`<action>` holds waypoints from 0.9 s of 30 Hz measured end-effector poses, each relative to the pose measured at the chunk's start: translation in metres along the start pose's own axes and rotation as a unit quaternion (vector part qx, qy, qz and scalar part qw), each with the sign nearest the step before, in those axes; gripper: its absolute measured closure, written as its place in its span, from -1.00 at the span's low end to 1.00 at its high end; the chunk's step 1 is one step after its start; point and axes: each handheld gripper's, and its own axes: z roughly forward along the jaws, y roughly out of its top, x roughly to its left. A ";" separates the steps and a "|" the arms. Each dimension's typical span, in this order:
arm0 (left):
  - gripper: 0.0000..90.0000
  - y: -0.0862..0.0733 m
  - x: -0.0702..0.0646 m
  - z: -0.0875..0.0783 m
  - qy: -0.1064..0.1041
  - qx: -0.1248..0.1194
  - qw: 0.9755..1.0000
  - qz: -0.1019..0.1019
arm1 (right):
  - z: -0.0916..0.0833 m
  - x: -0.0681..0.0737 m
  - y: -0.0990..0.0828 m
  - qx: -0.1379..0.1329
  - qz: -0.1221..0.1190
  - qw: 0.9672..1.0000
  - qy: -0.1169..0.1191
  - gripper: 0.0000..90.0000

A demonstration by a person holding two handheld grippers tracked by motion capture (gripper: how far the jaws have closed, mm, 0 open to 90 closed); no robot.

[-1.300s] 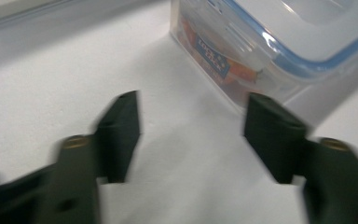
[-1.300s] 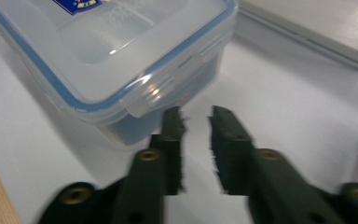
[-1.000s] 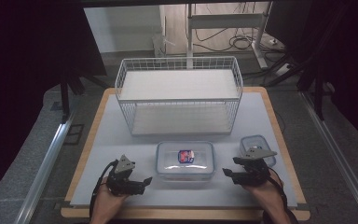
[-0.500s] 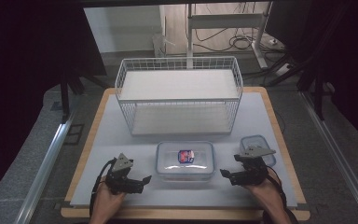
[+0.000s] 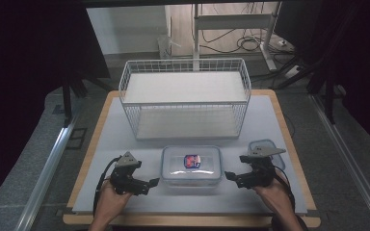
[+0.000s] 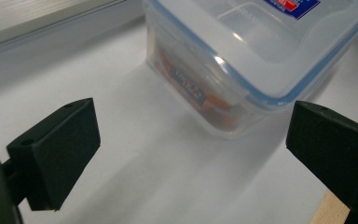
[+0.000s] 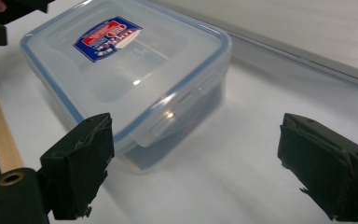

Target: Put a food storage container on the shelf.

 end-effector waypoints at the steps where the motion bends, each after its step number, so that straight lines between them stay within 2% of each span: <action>1: -0.95 0.002 0.001 0.001 -0.005 -0.002 1.000 -0.001 | 0.002 0.000 0.001 0.001 0.003 1.000 0.005 -0.77; 4: -0.97 0.008 0.003 0.003 -0.018 -0.006 1.000 -0.007 | 0.006 0.001 0.004 0.001 0.010 1.000 0.014 -0.78; 8: -1.00 0.015 0.007 0.009 -0.047 -0.009 0.999 -0.019 | 0.011 0.003 0.009 0.000 0.016 1.000 0.018 -0.85; 10: -1.00 0.018 0.011 0.014 -0.063 -0.007 0.998 -0.025 | 0.014 0.004 0.011 0.005 0.013 1.000 0.021 -0.94; 12: -1.00 0.021 0.014 0.019 -0.079 -0.008 0.996 -0.030 | 0.018 0.004 0.013 0.013 0.023 0.999 0.027 -0.96; 13: -0.99 0.023 0.015 0.023 -0.092 -0.008 0.995 -0.037 | 0.020 0.004 0.013 0.017 0.027 0.999 0.031 -0.97; 16: -1.00 0.027 0.016 0.033 -0.115 0.000 0.992 -0.047 | 0.029 0.001 0.014 0.030 0.044 0.997 0.049 -0.97; 19: -1.00 0.029 0.015 0.044 -0.126 0.015 0.991 -0.047 | 0.041 -0.003 0.018 0.050 0.062 0.994 0.068 -0.91; 20: -1.00 0.029 0.014 0.046 -0.128 0.019 0.990 -0.047 | 0.041 -0.003 0.018 0.050 0.062 0.994 0.068 -0.91; 21: -0.99 0.029 0.014 0.051 -0.138 0.030 0.989 -0.046 | 0.047 -0.004 0.018 0.060 0.071 0.993 0.079 -0.88; 23: -0.99 0.029 0.014 0.054 -0.142 0.033 0.988 -0.048 | 0.050 -0.004 0.019 0.064 0.073 0.992 0.082 -0.87; 24: -0.98 0.029 0.013 0.056 -0.150 0.037 0.987 -0.053 | 0.053 -0.004 0.019 0.066 0.081 0.990 0.094 -0.86; 26: -0.98 0.028 0.013 0.058 -0.150 0.039 0.986 -0.064 | 0.060 -0.004 0.019 0.073 0.100 0.986 0.112 -0.87; 27: -0.98 0.028 0.013 0.057 -0.151 0.038 0.985 -0.067 | 0.060 -0.004 0.019 0.073 0.100 0.986 0.112 -0.87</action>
